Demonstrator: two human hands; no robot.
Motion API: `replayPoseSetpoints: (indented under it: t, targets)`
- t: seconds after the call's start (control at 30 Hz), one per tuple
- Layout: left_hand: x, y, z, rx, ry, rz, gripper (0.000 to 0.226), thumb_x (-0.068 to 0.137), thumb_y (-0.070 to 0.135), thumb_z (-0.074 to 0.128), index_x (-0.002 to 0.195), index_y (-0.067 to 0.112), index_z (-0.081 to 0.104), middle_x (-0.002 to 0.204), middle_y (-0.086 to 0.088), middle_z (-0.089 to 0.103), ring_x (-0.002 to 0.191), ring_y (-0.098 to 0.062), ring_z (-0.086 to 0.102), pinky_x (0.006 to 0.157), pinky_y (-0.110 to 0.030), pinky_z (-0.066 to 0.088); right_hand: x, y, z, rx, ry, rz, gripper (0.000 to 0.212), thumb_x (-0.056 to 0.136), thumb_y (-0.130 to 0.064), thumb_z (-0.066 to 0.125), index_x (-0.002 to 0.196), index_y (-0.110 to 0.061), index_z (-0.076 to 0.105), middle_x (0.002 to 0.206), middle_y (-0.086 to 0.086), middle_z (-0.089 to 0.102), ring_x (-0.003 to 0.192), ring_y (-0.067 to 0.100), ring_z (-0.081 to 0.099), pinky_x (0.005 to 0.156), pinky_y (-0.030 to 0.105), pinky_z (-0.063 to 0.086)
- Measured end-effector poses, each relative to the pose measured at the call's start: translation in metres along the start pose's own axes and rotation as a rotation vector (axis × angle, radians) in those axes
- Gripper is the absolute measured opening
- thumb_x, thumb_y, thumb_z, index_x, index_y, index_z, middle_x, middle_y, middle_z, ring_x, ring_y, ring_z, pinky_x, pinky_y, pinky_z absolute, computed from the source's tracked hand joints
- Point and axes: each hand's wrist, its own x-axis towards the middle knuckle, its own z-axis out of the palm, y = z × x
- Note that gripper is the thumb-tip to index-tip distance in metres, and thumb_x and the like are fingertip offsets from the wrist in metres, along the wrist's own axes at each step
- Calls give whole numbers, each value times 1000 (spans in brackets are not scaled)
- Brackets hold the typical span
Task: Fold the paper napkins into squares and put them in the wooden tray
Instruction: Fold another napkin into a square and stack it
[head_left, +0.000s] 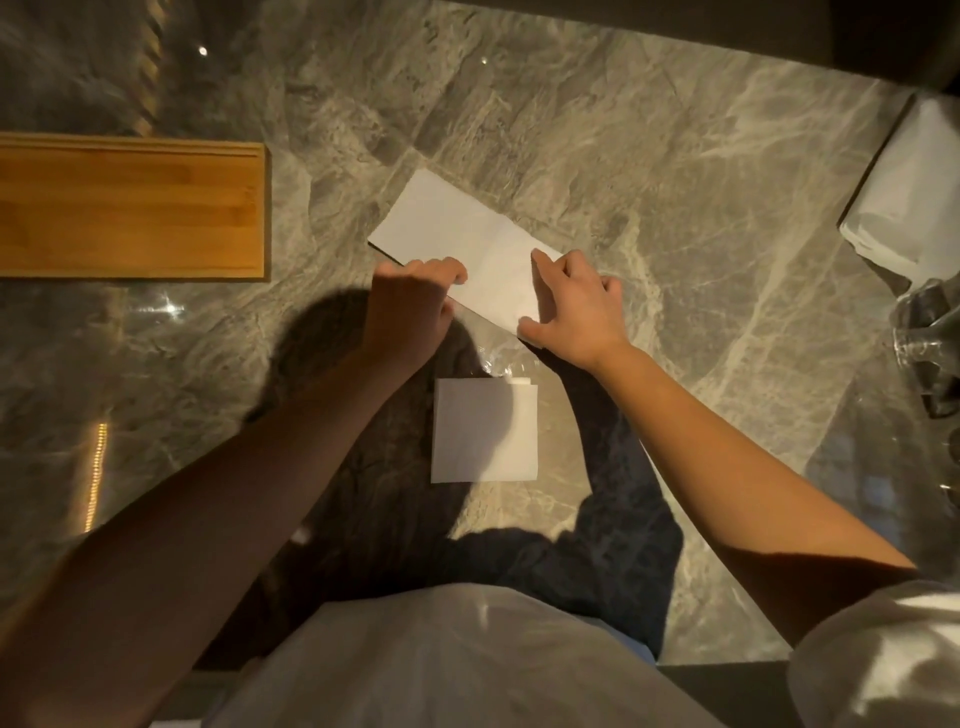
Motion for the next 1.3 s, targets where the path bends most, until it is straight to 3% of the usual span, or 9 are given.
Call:
replayPoseSetpoints:
  t: [0.17,0.3,0.5,0.6,0.87,1.07,1.13,1.2,1.3]
  targets:
    - [6,-3,9,83,-22,-159,34,83,39,50,108,18,60,102,-7,61,92,-28,56,76,-35,33,2,-11,-3,80,103,-12,39,78,-50,59,106,-23,63,98,-4,41,100,17,45,85,32,23]
    - [12,-16,7,93,-92,-88,43,80,29,59,123,20,55,124,-8,55,110,-31,50,90,-41,31,0,-10,-4,89,131,-121,21,88,-31,55,100,-29,72,95,-5,44,100,18,44,88,32,24]
    - [6,-33,-1,86,-135,-49,51,79,35,66,126,20,54,137,-9,48,127,-31,42,102,-47,26,-4,-6,-3,90,3,-241,45,72,-44,71,115,-34,62,112,-5,47,107,17,40,95,32,23]
    - [7,-33,-1,1,-179,24,48,79,22,68,125,13,56,142,-8,46,136,-27,36,110,-50,21,-7,-8,5,74,-21,-256,49,70,-43,71,116,-32,59,114,-4,46,105,16,39,93,32,27]
    - [4,-34,-7,-194,-212,60,47,76,-4,47,118,13,59,131,-7,59,130,-22,46,112,-44,22,-1,-16,14,203,109,-128,13,86,-24,64,98,-21,69,103,1,54,99,19,49,86,35,42]
    - [5,-40,-16,-183,-224,105,39,78,7,61,117,9,60,120,-13,65,110,-33,60,107,-47,33,1,-20,-1,586,227,-141,6,87,-11,61,91,-8,64,101,6,61,90,18,57,80,39,49]
    - [3,-37,-15,-198,-165,79,26,80,9,62,106,9,66,102,-16,70,92,-37,63,88,-46,49,-1,-19,-4,572,210,-211,10,86,-11,63,96,-8,64,112,6,62,104,18,58,85,40,50]
    - [1,-35,-14,-217,-153,28,21,83,10,59,103,9,67,95,-17,69,87,-37,63,74,-40,50,-5,-15,-3,438,119,-269,26,84,-10,64,109,-12,60,128,3,56,121,18,51,91,40,49]
    - [-1,-33,-11,-227,-183,-37,24,86,13,57,108,10,66,102,-18,68,91,-34,62,76,-39,50,-10,-11,4,207,67,-259,45,79,-12,66,122,-19,55,132,1,50,119,23,46,92,40,46]
